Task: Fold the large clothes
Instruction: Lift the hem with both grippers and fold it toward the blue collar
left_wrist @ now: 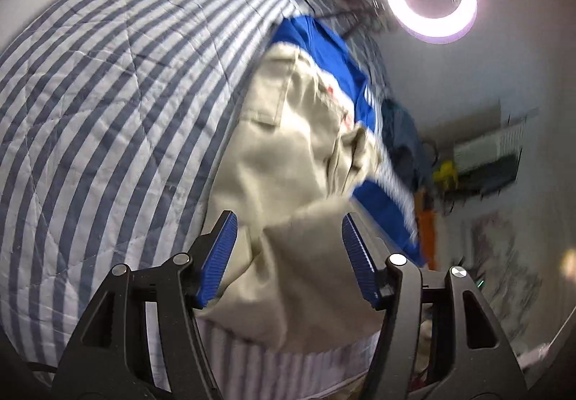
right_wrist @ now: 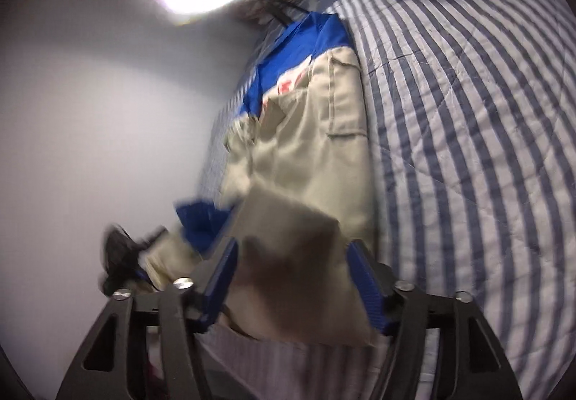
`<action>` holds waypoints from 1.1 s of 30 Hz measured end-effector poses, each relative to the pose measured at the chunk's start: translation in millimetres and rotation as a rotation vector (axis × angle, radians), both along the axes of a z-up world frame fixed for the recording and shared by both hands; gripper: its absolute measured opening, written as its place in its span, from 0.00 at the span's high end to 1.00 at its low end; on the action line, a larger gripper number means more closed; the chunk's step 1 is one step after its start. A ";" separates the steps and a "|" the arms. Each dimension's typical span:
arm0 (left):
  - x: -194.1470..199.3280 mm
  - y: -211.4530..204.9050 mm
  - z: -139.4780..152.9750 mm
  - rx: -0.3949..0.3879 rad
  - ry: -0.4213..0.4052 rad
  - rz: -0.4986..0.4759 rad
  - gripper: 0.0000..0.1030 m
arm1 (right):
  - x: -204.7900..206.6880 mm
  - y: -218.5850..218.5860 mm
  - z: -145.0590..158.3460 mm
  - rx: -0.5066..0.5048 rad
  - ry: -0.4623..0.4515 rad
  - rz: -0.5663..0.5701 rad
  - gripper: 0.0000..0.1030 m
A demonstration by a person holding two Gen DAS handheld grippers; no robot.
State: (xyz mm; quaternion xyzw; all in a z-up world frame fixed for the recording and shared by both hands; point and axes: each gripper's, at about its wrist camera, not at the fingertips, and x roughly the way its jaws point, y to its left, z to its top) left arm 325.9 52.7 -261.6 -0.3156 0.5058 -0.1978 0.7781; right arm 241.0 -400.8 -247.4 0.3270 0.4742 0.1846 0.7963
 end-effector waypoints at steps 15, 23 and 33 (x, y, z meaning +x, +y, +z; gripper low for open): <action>-4.7 -54.9 -34.4 0.180 0.010 -0.195 0.44 | -10.0 43.7 -25.2 -0.260 0.001 0.160 0.54; -8.5 -78.0 -36.7 0.221 0.004 -0.227 0.77 | -11.6 54.4 -26.6 -0.314 0.005 0.188 0.76; -32.5 -60.5 -16.1 0.255 0.006 -0.036 0.88 | -24.6 45.5 -3.1 -0.267 -0.022 0.140 1.00</action>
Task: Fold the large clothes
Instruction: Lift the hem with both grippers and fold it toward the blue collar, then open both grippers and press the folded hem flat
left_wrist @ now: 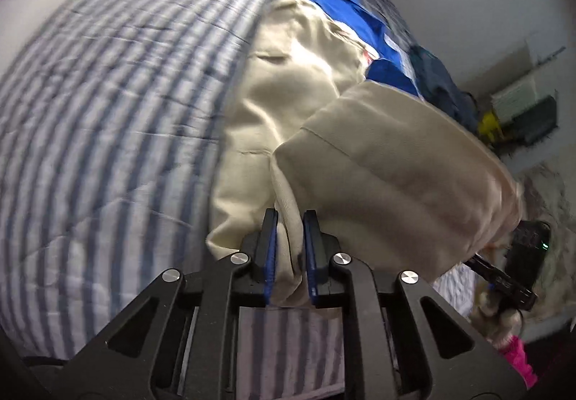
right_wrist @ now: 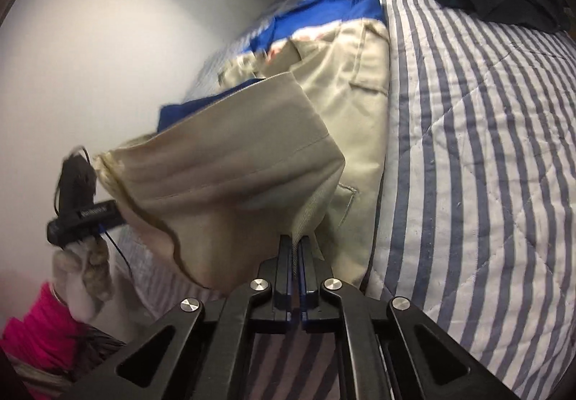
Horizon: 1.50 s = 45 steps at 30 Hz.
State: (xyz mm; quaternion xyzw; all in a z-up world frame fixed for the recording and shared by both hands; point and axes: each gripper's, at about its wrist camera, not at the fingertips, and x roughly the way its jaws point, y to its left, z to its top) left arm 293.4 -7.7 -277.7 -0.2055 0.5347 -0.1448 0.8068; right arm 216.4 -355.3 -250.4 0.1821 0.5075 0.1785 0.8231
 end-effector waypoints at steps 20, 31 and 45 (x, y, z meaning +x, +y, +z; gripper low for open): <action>29.9 12.7 13.0 0.012 -0.051 -0.040 0.64 | -4.4 -9.6 9.9 -0.120 0.006 -0.074 0.63; 58.6 -24.3 -12.8 0.142 -0.058 -0.127 0.77 | -4.2 21.2 -13.0 -0.288 0.073 0.015 1.00; 24.0 -30.1 32.5 0.157 -0.199 -0.088 0.77 | 9.5 20.0 37.8 -0.330 -0.137 -0.069 0.70</action>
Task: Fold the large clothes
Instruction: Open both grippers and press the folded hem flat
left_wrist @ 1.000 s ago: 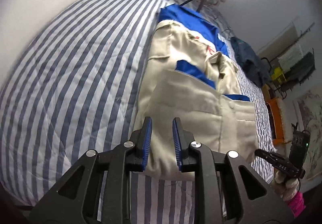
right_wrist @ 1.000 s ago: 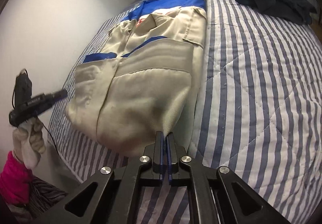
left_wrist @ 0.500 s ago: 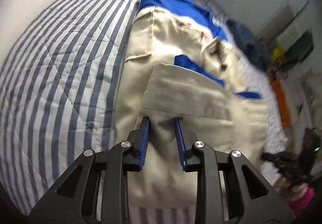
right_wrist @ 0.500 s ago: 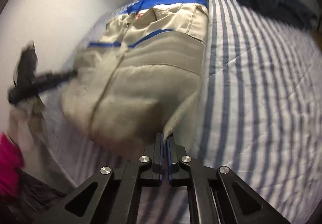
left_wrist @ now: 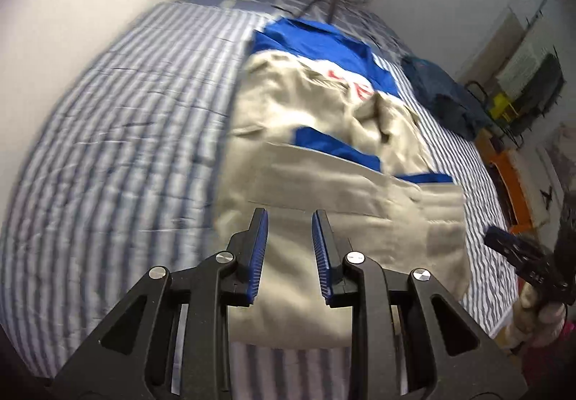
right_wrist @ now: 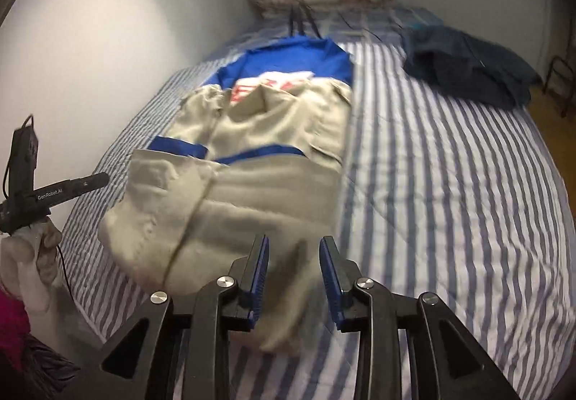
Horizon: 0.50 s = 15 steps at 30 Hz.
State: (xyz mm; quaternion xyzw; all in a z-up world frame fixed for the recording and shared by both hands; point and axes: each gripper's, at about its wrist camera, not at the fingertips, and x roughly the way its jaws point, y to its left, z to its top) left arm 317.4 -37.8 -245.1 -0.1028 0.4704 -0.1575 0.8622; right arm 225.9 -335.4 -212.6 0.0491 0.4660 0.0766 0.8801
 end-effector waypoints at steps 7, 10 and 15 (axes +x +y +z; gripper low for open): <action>18.1 -21.6 -26.1 0.122 0.047 0.025 0.77 | 32.6 42.7 -17.1 -0.105 -0.007 0.082 0.70; 23.9 -17.7 -51.9 0.122 0.103 0.035 0.75 | 46.9 42.3 -29.3 -0.086 0.015 0.061 0.69; 23.9 -19.8 -55.3 0.132 0.087 0.030 0.75 | 62.8 62.1 -63.6 -0.207 0.085 0.129 0.68</action>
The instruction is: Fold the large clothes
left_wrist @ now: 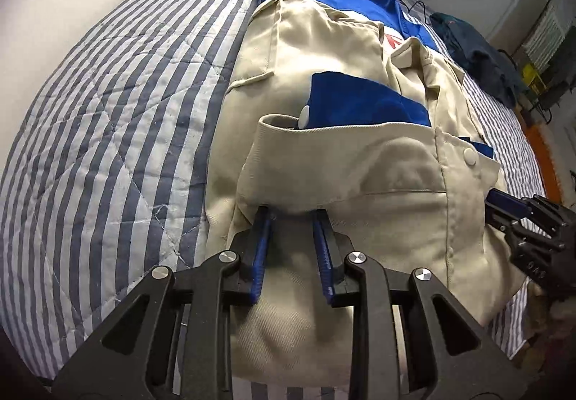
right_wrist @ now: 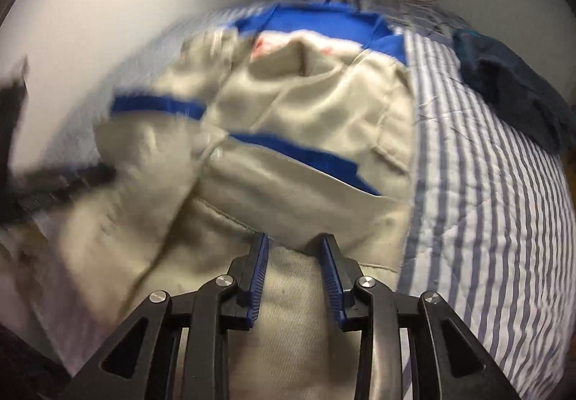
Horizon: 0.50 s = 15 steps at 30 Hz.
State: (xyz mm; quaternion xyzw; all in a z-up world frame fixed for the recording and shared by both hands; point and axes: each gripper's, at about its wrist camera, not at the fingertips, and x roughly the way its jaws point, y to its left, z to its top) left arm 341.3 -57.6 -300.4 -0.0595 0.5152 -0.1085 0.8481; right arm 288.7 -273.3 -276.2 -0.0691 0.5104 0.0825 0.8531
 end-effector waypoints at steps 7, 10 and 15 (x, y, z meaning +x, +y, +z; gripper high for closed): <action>-14.1 20.9 39.4 -0.071 -0.034 0.039 0.75 | -16.1 -21.6 55.0 0.110 -0.094 -0.085 0.70; -27.0 33.9 70.2 -0.124 -0.089 0.037 0.75 | -36.2 -36.2 90.9 0.149 -0.163 -0.110 0.68; -54.1 52.4 121.4 -0.138 -0.232 0.058 0.75 | -83.3 -46.1 139.3 0.135 -0.320 -0.107 0.64</action>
